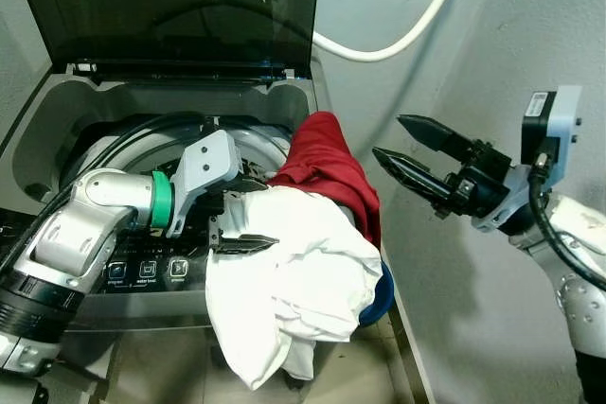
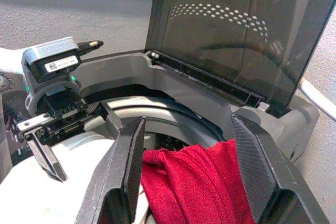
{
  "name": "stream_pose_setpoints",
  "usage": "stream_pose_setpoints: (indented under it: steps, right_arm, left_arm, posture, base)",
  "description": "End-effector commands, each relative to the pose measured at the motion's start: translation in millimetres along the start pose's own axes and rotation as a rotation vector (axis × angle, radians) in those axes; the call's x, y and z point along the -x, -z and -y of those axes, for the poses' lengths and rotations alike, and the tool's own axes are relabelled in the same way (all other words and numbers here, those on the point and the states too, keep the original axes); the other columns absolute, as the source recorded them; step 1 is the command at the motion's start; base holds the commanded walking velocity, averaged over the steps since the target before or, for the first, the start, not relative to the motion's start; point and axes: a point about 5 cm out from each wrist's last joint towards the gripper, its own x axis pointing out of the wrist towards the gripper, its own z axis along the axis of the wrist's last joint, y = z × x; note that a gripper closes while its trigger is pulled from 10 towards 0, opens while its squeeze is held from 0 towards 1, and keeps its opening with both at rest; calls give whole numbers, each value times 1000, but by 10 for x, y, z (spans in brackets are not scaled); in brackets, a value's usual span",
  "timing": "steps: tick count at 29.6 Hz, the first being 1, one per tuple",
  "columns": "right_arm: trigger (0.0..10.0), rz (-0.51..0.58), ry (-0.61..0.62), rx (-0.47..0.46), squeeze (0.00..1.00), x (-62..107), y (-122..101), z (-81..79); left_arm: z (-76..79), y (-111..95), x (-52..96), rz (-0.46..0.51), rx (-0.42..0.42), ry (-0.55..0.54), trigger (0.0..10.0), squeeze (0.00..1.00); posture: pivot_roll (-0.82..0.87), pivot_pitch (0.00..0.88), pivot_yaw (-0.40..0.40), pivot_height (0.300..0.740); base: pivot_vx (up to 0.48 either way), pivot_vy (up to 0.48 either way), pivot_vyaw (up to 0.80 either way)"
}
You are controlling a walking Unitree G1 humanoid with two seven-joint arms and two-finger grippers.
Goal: Clothes washing
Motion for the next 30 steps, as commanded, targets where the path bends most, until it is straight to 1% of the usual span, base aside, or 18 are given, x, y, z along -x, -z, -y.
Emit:
stream_pose_setpoints:
  steps: [1, 13, 14, 16, 17, 18, 19, 20, 21, 23, 24, 26, 27, 28, 29, 30]
  right_arm:
    - [10000, 2, -6, 13, 0, -20, -16, -2]
    - [10000, 5, -2, 15, 0, -39, -16, -3]
    - [10000, 4, -1, 16, 0, -42, -12, -4]
    - [10000, 3, 0, 17, 0, -45, -6, -6]
    - [10000, 3, 1, 17, 0, -47, -4, -8]
    - [10000, 3, 1, 17, 0, -47, -4, -8]
    - [10000, 2, 4, 18, 0, -48, 0, -10]
    - [10000, 2, 4, 18, 0, -48, 0, -10]
    - [10000, 2, 7, 19, 0, -48, 2, -11]
    - [10000, 1, 9, 18, 0, -49, 7, -12]
    - [10000, 1, 9, 18, 0, -49, 7, -12]
    - [10000, 1, 11, 17, 0, -55, 13, -12]
    - [10000, 1, 12, 16, 0, -59, 16, -14]
    - [10000, 1, 12, 15, 0, -62, 18, -15]
    - [10000, 1, 13, 14, 0, -66, 21, -17]
    - [10000, 1, 13, 14, 0, -66, 21, -17]
  left_arm:
    - [-15, 51, -9, -14, 2, -9, 0, 0]
    - [-129, -8, -28, 35, -33, -100, 0, 0]
    - [-184, -4, -24, 29, -38, -151, 0, 0]
    - [-246, 5, -17, 22, -44, -207, 0, 0]
    - [-342, 28, -2, -2, -38, -299, 0, 0]
    - [-342, 28, -2, -2, -38, -299, 0, 0]
    - [-594, 65, 135, -42, -16, -552, 10000, 0]
    - [-594, 65, 135, -42, -16, -552, 10000, 0]
    - [-715, 78, 234, -57, -1, -684, 10000, 0]
    - [-914, 96, 510, -88, 22, -938, 10000, 0]
    - [-914, 96, 510, -88, 22, -938, 10000, 0]
    - [-1016, 144, 756, -142, 33, -1108, 10000, 0]
    - [-1064, 196, 957, -182, 56, -1240, 10000, 0]
    - [-1086, 230, 1090, -209, 71, -1326, 10000, 0]
    - [-1095, 287, 1306, -256, 78, -1456, 10000, 0]
    - [-1095, 287, 1306, -256, 78, -1456, 10000, 0]
  posture:
    - [37, 63, -4, 740]
    - [38, 58, -7, 740]
    - [38, 51, -5, 740]
    - [38, 51, -5, 740]
    - [37, 50, -4, 740]
    - [37, 50, -4, 740]
    - [36, 50, -3, 740]
    - [36, 50, -3, 740]
    - [36, 50, -3, 740]
    - [37, 51, -3, 740]
    - [37, 51, -3, 740]
    - [37, 51, -3, 740]
    - [43, 57, -6, 740]
    - [43, 57, -6, 740]
    - [45, 59, -6, 740]
    - [45, 59, -6, 740]
  base:
    - [0, 0, 0]
    - [0, 0, 0]
    - [0, 0, 0]
    - [0, 0, 0]
    - [0, 0, 0]
    - [0, 0, 0]
    - [0, 0, 0]
    - [0, 0, 0]
    - [0, 0, 0]
    - [0, 0, 0]
    - [0, 0, 0]
    - [0, 0, 0]
    - [0, 0, 0]
    - [0, 0, 0]
    - [0, 0, 0]
    - [0, 0, 0]
